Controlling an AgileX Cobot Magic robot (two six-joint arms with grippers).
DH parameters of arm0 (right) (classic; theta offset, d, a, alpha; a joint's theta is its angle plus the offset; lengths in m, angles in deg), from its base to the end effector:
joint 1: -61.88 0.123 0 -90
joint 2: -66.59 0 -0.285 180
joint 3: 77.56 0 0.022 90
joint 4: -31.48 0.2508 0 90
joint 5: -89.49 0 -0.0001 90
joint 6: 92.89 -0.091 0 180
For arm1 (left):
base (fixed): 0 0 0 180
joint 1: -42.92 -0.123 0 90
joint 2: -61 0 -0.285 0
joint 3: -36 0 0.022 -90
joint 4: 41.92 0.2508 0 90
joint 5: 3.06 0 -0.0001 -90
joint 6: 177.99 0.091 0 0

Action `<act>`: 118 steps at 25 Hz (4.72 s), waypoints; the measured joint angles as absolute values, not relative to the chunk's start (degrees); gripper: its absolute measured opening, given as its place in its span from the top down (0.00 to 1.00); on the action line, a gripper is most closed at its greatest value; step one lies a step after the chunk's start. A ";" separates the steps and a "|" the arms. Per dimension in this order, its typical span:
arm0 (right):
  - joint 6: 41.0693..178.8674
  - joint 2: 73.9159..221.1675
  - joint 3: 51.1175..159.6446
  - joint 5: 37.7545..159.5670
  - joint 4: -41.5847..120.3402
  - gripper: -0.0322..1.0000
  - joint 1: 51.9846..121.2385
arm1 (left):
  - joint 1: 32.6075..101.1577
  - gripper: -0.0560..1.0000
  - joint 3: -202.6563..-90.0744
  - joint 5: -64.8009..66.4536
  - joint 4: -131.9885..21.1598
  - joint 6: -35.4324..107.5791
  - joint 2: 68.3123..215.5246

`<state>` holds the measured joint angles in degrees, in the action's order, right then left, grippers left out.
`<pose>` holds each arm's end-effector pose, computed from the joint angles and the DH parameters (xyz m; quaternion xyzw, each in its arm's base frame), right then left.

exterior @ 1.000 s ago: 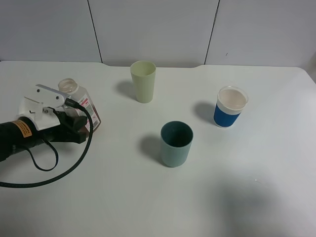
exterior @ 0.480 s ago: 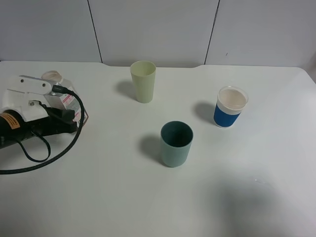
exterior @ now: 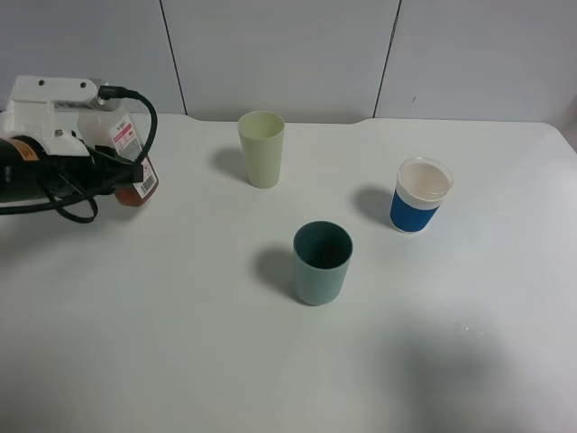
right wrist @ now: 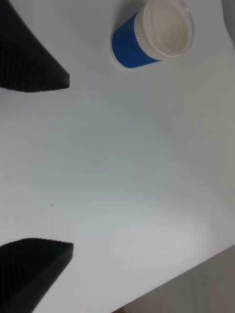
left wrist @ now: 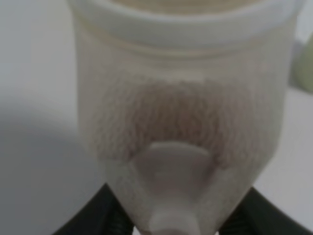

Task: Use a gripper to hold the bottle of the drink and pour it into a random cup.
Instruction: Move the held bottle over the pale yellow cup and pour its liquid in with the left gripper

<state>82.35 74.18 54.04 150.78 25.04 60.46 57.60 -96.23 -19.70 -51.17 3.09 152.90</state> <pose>-0.0066 -0.0088 0.2778 0.0486 0.8512 -0.0409 0.5210 0.2569 -0.0630 0.1810 0.0419 0.8786 -0.0727 0.4701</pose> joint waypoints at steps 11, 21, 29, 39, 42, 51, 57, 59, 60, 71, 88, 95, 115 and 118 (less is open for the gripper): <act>82.35 74.18 54.04 150.78 25.04 0.35 60.46 | 60.45 0.60 -100.39 -19.40 -64.41 16.13 152.77; 82.35 74.18 54.04 150.78 25.04 0.35 60.46 | 62.22 0.60 -100.39 -19.62 -72.27 24.35 152.77; 82.35 74.18 54.04 150.78 25.04 0.35 60.46 | 63.03 0.60 -103.55 -15.12 -80.58 35.05 153.36; 82.35 74.18 54.04 150.78 25.04 0.35 60.46 | 63.03 0.60 -111.91 -6.10 -80.80 36.79 159.52; 82.35 74.18 54.04 150.78 25.04 0.35 60.46 | 63.03 0.60 -113.08 -5.62 -79.63 37.01 160.72; 82.35 74.18 54.04 150.78 25.04 0.35 60.46 | 63.03 0.60 -113.79 -5.52 -72.18 37.06 161.66; 82.35 74.18 54.04 150.78 25.04 0.35 60.46 | 63.03 0.60 -113.79 -7.98 -66.94 37.24 161.73; 82.35 74.18 54.04 150.78 25.04 0.35 60.46 | 63.03 0.60 -113.79 -10.69 -66.84 37.29 161.87; 82.35 74.18 54.04 150.78 25.04 0.35 60.46 | 63.03 0.60 -113.79 -11.98 -67.11 37.73 162.06; 82.35 74.18 54.04 150.78 25.04 0.35 60.46 | 63.03 0.60 -113.99 -22.91 -90.71 62.67 165.70; 82.35 74.18 54.04 150.78 25.04 0.35 60.46 | 70.04 0.60 -119.82 -37.34 -124.63 99.24 168.63; 82.35 74.18 54.04 150.78 25.04 0.35 60.46 | 71.69 0.60 -120.36 -39.18 -126.27 100.65 169.03; 82.35 74.18 54.04 150.78 25.04 0.35 60.46 | 71.69 0.60 -126.10 -41.36 -137.82 111.99 171.80; 82.35 74.18 54.04 150.78 25.04 0.35 60.46 | 71.78 0.60 -127.85 -41.98 -140.30 115.87 173.25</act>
<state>82.35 74.18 54.04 150.78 25.04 60.46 71.78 -127.85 -41.98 -140.30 115.87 173.25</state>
